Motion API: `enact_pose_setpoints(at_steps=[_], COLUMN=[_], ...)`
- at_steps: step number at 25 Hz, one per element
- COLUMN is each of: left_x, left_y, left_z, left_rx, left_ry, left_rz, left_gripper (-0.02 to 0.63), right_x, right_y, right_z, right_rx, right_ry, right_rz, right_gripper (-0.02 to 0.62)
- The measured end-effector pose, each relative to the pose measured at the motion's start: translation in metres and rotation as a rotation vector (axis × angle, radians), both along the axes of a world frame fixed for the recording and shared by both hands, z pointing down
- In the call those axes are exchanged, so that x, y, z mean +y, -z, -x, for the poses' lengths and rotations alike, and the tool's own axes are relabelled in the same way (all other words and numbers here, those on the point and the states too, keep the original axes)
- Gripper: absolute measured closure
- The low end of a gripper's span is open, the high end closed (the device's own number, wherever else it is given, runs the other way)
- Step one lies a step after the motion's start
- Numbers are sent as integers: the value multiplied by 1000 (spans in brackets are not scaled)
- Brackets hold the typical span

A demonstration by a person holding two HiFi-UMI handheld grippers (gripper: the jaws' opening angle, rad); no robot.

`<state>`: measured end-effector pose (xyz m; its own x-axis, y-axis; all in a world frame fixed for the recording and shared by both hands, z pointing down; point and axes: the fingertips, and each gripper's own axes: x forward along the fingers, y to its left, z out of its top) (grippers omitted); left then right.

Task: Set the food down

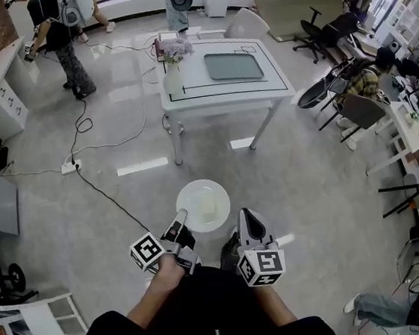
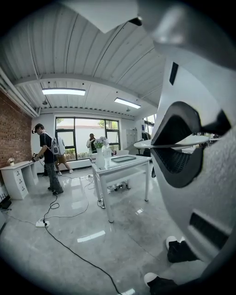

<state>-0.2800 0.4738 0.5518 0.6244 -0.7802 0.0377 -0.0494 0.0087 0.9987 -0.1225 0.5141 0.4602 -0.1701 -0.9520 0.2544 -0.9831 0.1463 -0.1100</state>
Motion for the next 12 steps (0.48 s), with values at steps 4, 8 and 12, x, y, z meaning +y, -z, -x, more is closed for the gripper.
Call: enact_pose_setpoints(at_steps=[4,8,12], left_x=[-4,-15,-31], left_y=[-7,-10,-9], left_z=[-7,-21,-30], left_rx=[-6,-8,-22], left_ry=[-10,-18,-23], left_rz=[22,39,34], left_gripper=[591,591,591], right_x=[-3,-13,-30], right_y=[3,3,-1], right_z=[-3,-12,-23], right_rx=[18,31,25], right_ry=[9,25,28], right_rz=[-6,1,5], right_gripper=[586,586,586])
